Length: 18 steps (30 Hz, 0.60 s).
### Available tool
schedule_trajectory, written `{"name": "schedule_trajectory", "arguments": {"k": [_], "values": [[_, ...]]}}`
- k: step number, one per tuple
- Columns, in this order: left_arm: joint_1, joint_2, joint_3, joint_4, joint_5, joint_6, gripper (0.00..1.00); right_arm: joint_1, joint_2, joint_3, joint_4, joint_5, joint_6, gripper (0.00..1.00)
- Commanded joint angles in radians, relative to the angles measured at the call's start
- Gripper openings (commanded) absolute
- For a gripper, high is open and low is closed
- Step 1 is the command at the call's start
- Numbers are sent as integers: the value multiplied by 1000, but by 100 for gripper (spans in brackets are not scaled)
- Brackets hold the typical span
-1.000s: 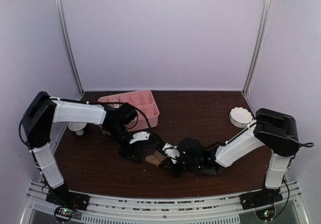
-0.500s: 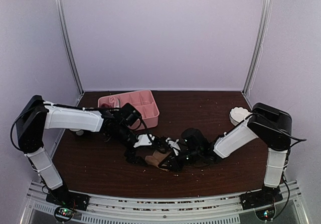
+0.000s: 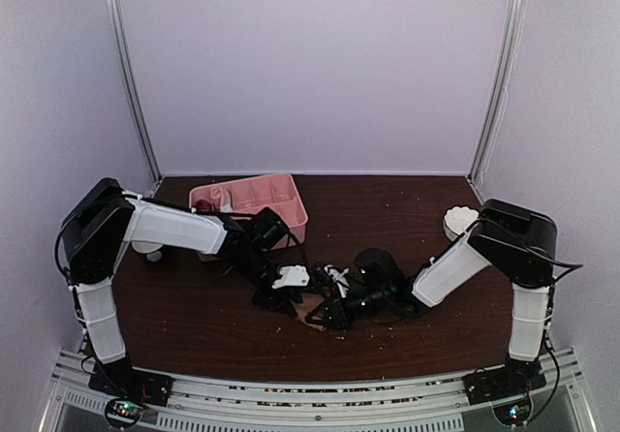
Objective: Roll the socks
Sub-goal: Roll the sock at the center of the board.
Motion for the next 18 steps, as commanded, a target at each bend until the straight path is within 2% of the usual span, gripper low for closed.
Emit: {"name": "schedule_trajectory", "arguments": {"k": [1, 5, 10, 13, 15, 18], "values": [[-7, 50, 59, -48, -5, 11, 27, 5, 78, -85, -255, 45, 32, 0], [-7, 104, 114, -129, -2, 13, 19, 6, 48, -110, -237, 68, 34, 3], [-7, 146, 149, -209, 5, 14, 19, 5, 36, -124, -216, 73, 46, 4], [-7, 178, 181, -269, 14, -2, 11, 8, -5, -141, -205, 110, 40, 22], [-5, 214, 227, -349, 50, -16, 3, 17, -59, -159, -228, 187, 9, 42], [-5, 257, 276, -441, 95, -41, 0, 32, -162, -209, -220, 291, -24, 51]]}}
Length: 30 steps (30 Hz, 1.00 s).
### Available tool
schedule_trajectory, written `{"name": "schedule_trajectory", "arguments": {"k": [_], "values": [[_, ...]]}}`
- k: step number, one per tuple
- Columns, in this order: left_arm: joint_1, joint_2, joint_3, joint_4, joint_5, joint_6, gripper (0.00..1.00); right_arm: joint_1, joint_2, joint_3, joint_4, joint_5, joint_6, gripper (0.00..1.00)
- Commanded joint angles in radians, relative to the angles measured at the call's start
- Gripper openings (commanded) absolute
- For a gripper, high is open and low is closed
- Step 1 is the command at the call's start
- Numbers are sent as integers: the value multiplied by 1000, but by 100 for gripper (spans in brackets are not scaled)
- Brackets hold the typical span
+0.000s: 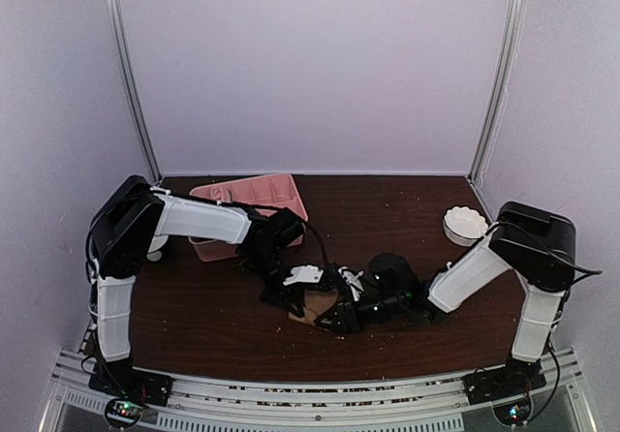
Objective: Roll the socks
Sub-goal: Roll the sock at the center of the board.
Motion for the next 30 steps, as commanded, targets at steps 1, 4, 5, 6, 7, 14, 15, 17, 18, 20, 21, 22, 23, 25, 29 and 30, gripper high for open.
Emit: {"name": "schedule_trajectory", "arguments": {"k": [1, 4, 5, 6, 7, 14, 15, 17, 18, 20, 21, 22, 23, 25, 29, 30], "values": [[-2, 90, 45, -193, 43, -47, 0, 25, -85, -114, -231, 223, -52, 57], [0, 121, 59, -243, 55, -75, 0, 43, -205, -165, -224, 332, -84, 100], [0, 128, 62, -259, 56, -87, 0, 61, -241, -178, -230, 374, -101, 100], [0, 133, 63, -269, 56, -98, 0, 76, -274, -194, -234, 419, -123, 100], [0, 138, 63, -279, 59, -103, 0, 92, -302, -206, -236, 464, -135, 100], [0, 161, 77, -319, 34, -150, 0, 135, -470, -213, -398, 856, -103, 100], [-1, 164, 81, -327, 35, -156, 0, 133, -507, -248, -358, 866, -92, 100], [0, 163, 83, -329, 29, -181, 0, 127, -573, -327, -245, 890, -39, 100], [-1, 165, 87, -329, 23, -193, 0, 122, -594, -346, -212, 900, -41, 100], [-1, 178, 103, -335, 14, -217, 0, 133, -608, -337, -220, 889, -122, 100], [0, 191, 119, -349, 16, -223, 0, 154, -607, -329, -231, 887, -171, 100], [0, 212, 133, -366, 20, -228, 0, 189, -599, -327, -222, 898, -241, 100], [0, 224, 146, -379, 31, -229, 0, 239, -591, -326, -217, 922, -305, 100], [0, 243, 163, -390, 35, -239, 0, 333, -559, -307, -233, 974, -408, 100], [4, 282, 196, -422, 61, -258, 0, 456, -475, -214, -299, 995, -489, 92], [6, 293, 209, -434, 71, -260, 0, 479, -444, -183, -311, 989, -503, 90]]}}
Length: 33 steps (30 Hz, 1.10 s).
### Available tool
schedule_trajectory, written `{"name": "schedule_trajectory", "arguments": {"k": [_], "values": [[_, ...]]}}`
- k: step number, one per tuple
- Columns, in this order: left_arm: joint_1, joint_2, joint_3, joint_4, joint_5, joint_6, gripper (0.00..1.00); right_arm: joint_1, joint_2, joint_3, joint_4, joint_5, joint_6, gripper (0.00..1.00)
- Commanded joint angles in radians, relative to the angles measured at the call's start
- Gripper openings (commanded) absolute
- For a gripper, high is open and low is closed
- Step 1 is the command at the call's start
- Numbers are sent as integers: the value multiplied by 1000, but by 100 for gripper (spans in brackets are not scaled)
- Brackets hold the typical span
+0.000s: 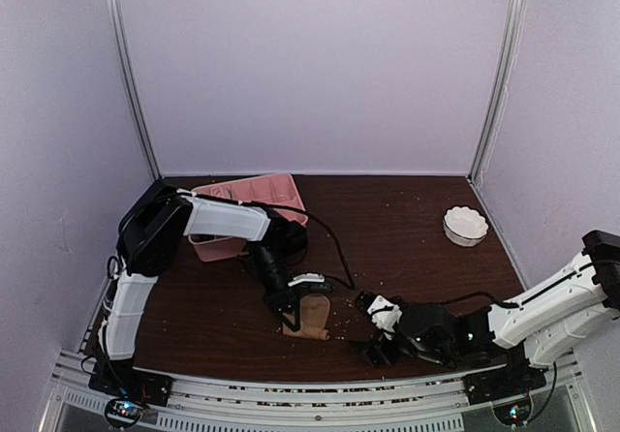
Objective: Roll the socks
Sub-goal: Roll the sock at the center of the board.
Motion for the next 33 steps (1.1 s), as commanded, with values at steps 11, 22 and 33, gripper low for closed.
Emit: {"name": "schedule_trajectory", "arguments": {"k": [11, 22, 33], "values": [[-1, 142, 26, -68, -124, -18, 0, 102, 369, 408, -187, 9, -420, 67], [1, 162, 71, -76, -140, -19, 3, 13, 452, 502, -265, -122, -445, 41], [6, 158, 90, -79, -163, 9, 17, -22, 476, 481, -285, -200, -357, 16]]}}
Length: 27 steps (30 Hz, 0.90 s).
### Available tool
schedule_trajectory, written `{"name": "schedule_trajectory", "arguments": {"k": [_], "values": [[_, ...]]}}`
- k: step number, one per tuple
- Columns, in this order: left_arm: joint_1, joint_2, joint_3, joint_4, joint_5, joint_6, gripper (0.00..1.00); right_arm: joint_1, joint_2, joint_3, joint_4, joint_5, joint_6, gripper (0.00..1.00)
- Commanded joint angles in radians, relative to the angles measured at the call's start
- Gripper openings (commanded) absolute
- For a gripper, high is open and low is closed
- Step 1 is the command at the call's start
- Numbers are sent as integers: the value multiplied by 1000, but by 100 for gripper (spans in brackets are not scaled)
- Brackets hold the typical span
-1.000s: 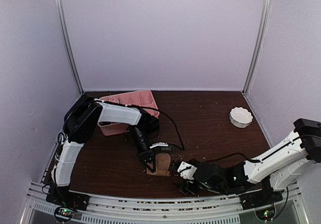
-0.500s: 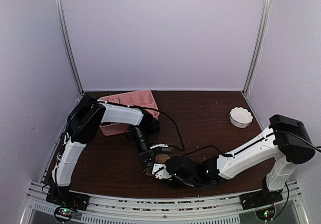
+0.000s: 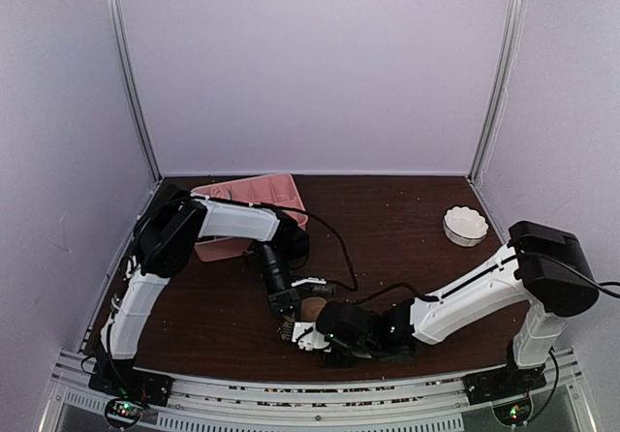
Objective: Roll the socks
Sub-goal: Roll the sock at the center of the board.
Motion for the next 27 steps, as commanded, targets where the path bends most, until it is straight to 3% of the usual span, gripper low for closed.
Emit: {"name": "schedule_trajectory", "arguments": {"k": [1, 2, 4, 8, 12, 14, 20, 24, 25, 27], "values": [[1, 37, -41, 102, -215, 27, 25, -40, 24, -9, -34, -69, 83, 13], [3, 6, -70, 135, -224, 31, 37, -53, 24, -11, -38, -96, 113, 9], [7, -77, -166, 261, -266, 28, 50, -83, 27, -19, -50, -143, 165, 5], [23, -263, -319, 471, -346, 2, 66, -114, 28, -57, -47, -255, 249, 0], [27, -463, -475, 665, -393, -3, 75, -157, 40, -107, -16, -349, 359, 0], [27, -534, -538, 731, -404, 3, 96, -175, 47, -130, -3, -378, 400, 0], [27, -650, -629, 807, -449, -1, 98, -207, 96, -120, -61, -466, 457, 0], [27, -724, -703, 853, -392, 42, 95, -242, 107, -144, -31, -521, 506, 0], [27, -741, -722, 859, -367, 60, 89, -253, 109, -156, -17, -536, 519, 0], [27, -755, -731, 847, -308, 77, 65, -275, 121, -176, 10, -558, 547, 0]]}}
